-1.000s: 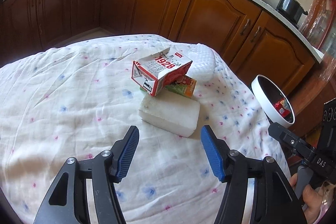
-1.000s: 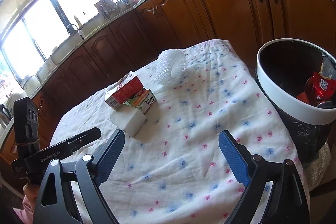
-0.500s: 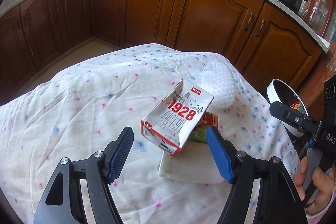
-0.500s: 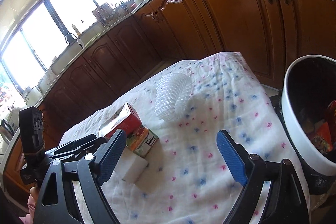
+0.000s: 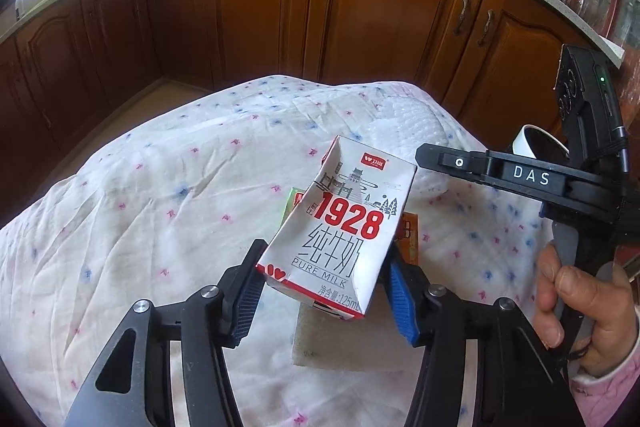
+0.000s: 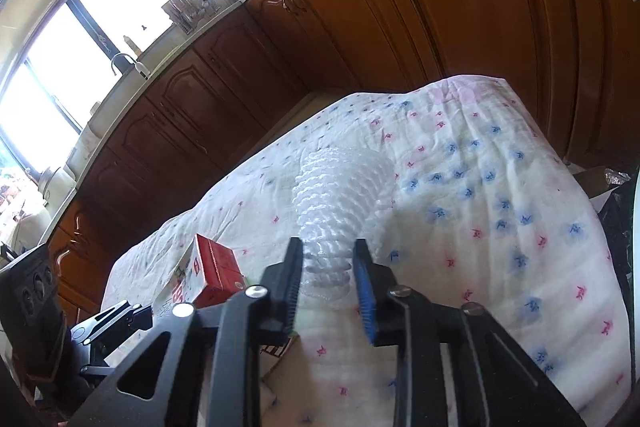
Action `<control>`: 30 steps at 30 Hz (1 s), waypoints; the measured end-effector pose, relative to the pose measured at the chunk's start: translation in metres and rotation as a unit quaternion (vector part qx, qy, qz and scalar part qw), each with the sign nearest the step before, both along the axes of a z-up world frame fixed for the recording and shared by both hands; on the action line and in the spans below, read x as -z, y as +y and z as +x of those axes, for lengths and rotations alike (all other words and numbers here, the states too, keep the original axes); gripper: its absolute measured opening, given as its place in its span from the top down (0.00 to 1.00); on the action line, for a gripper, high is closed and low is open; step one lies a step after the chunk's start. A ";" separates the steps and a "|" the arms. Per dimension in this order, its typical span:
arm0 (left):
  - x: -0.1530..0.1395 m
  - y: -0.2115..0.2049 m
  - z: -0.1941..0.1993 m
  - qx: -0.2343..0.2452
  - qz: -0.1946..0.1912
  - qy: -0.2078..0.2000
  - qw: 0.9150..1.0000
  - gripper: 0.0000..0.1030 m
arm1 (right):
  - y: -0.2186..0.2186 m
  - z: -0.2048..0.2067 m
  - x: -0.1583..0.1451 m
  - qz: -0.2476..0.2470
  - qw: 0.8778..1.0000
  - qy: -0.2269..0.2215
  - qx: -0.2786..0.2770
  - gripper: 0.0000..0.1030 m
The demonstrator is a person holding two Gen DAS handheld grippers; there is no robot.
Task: Collect trash
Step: 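Grasp the white-and-red milk carton with the left tool while the right tool grasps the white foam net, then carry the milk carton and foam net with both tools over the bin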
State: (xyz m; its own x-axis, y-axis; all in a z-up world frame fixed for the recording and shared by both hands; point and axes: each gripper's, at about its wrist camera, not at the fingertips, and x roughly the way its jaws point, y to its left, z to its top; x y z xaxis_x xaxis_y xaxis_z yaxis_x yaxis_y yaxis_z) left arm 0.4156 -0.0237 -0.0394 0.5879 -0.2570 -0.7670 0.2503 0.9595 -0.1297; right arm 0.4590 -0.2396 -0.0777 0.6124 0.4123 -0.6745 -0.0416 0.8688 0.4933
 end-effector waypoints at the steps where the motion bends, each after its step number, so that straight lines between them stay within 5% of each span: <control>1: -0.001 0.001 -0.004 -0.001 -0.004 -0.001 1.000 0.49 | 0.000 -0.002 0.000 -0.003 1.000 -0.002 0.000 0.86; 17: -0.032 -0.035 -0.106 -0.007 -0.062 -0.046 0.997 0.55 | -0.042 -0.108 -0.025 0.008 0.999 -0.036 0.014 0.89; 30: -0.036 -0.086 -0.124 0.043 -0.095 -0.032 0.994 0.55 | -0.119 -0.191 -0.047 -0.003 0.994 -0.057 0.094 0.89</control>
State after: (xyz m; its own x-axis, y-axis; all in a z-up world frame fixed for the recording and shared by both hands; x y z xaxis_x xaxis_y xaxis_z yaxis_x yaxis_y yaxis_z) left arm 0.2915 -0.1096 -0.0035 0.6029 -0.4460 -0.6615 0.3441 0.8934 -0.2887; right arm 0.2678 -0.3582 -0.0305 0.7512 0.2800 -0.5978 0.0659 0.8693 0.4899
